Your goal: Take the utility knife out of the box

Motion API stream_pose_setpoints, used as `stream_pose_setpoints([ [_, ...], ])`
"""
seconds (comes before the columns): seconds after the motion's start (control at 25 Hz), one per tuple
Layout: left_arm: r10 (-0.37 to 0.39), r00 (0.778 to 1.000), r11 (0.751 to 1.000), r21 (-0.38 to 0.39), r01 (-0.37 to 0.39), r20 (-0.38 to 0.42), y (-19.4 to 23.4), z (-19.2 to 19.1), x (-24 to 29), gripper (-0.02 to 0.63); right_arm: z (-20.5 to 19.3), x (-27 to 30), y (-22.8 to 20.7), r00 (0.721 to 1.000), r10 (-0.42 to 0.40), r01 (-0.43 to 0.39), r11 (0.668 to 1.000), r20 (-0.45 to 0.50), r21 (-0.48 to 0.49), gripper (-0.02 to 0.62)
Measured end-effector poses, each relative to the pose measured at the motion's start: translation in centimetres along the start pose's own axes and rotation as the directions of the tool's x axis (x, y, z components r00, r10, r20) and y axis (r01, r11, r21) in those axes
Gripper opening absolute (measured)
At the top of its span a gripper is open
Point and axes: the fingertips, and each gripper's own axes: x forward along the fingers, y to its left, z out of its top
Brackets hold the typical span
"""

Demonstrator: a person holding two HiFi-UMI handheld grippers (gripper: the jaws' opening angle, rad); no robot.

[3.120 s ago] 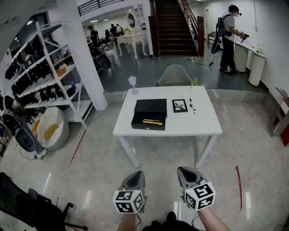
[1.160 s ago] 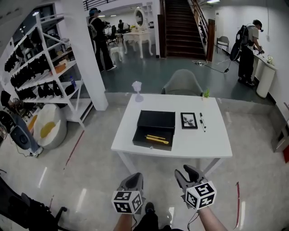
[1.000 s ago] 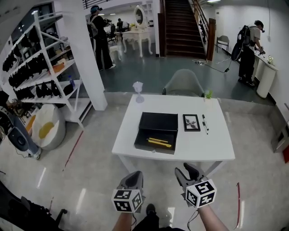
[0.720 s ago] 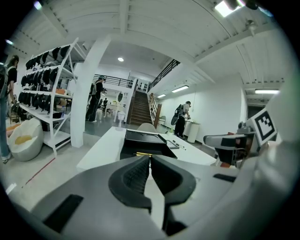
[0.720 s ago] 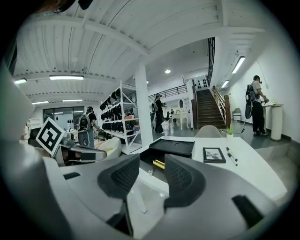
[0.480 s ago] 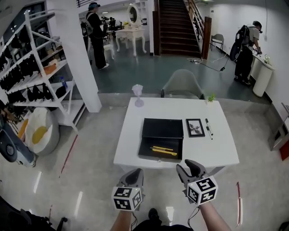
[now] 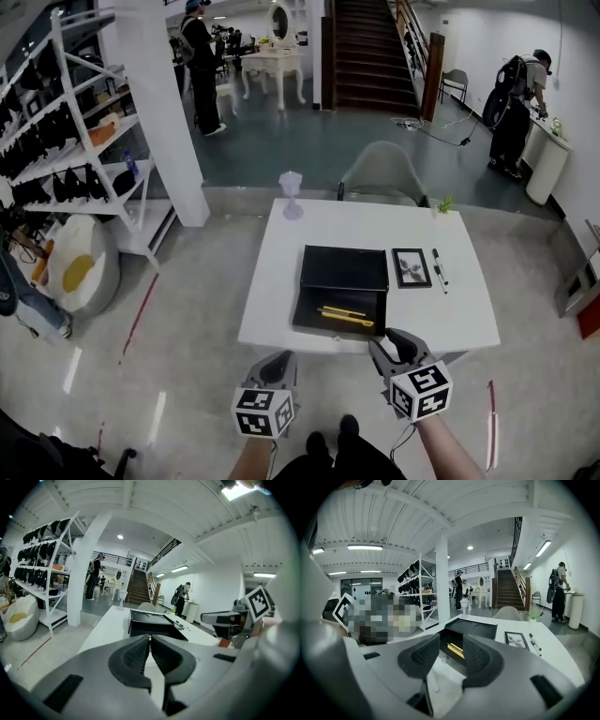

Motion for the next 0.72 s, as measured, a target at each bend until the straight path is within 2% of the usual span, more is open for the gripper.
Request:
stream_pose_setpoints([
  [0.4, 0.086, 0.996, 0.995, -0.044, -0.085, 0.017, 2.7, 1.7, 1.6, 0.018, 0.9, 4.9, -1.7, 0.994, 0.093, -0.098, 0.992, -0.057, -0.081, 0.152],
  [0.72, 0.162, 0.986, 0.984, -0.084, -0.159, 0.03, 4.2, 2.8, 3.8, 0.018, 1.2, 9.4, -2.7, 0.971, 0.208, -0.225, 0.963, -0.121, -0.149, 0.152],
])
